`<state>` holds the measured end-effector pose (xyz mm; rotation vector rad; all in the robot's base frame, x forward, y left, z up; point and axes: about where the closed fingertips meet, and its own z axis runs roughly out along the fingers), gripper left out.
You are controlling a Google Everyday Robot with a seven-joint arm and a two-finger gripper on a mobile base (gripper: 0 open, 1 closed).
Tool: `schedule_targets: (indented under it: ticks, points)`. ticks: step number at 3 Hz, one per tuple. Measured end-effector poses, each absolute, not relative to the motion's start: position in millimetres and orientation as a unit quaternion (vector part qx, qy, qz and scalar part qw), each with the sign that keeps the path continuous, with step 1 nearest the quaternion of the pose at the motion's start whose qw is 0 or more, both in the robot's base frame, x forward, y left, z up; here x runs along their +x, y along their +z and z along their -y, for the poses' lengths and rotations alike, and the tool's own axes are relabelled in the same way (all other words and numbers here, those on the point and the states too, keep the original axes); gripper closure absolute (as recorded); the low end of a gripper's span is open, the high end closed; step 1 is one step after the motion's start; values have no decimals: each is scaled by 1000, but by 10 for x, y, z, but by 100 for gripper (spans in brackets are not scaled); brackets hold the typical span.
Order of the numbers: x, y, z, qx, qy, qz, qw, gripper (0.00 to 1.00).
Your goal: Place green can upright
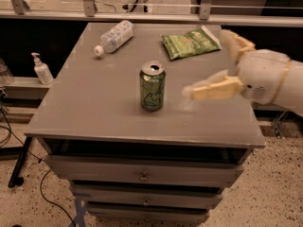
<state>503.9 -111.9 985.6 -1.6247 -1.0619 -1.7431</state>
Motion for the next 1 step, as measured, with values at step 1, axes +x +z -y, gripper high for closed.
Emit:
schedule_targets:
  ticks: [1]
  points:
    - [4962,9859,1387,-613,-650,374,248,0]
